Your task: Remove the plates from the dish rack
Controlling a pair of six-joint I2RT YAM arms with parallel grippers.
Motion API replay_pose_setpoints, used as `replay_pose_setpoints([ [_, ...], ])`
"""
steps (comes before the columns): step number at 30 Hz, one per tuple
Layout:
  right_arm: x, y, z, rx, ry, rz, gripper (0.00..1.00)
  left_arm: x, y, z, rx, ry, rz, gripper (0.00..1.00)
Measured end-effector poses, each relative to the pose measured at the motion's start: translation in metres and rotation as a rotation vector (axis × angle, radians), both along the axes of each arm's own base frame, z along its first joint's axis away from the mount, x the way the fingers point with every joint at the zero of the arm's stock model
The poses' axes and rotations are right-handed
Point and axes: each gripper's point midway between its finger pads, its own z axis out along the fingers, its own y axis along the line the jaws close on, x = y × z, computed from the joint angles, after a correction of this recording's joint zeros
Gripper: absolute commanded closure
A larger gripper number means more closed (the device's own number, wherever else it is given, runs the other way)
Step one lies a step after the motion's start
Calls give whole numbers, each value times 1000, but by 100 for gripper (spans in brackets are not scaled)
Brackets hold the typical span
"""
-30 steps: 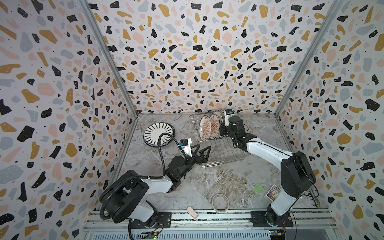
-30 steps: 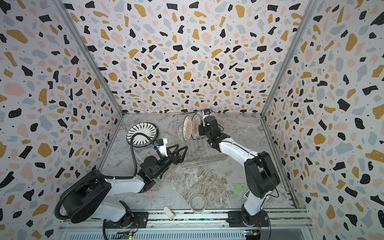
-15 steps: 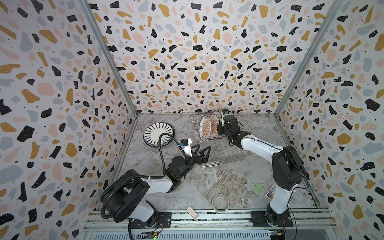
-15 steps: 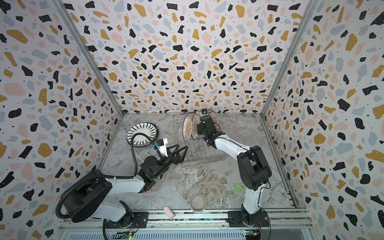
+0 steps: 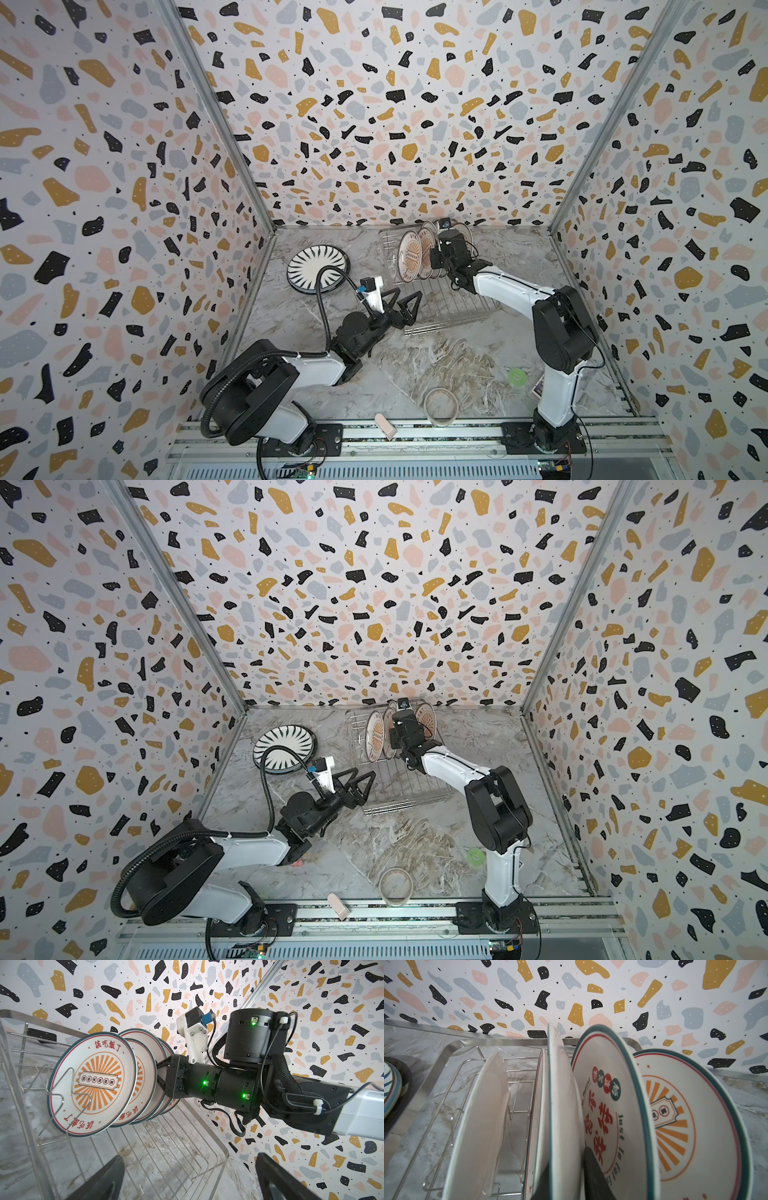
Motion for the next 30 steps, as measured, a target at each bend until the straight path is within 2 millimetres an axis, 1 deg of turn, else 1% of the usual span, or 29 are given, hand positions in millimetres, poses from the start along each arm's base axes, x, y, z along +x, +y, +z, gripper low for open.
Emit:
replay_pose_setpoints([
  [4,1,-5,0,-7,-4,-31,89,0,0,1,-3,-4,1,0],
  [10,1,-13,-4,0,-6,-61,90,0,2,6,-12,-13,6,0],
  [16,-8,-17,-1,5,-10,-55,90,0,8,16,-27,-30,39,0],
  [30,-12,-19,8,-26,-17,-50,93,5,15,8,-7,-8,87,0],
])
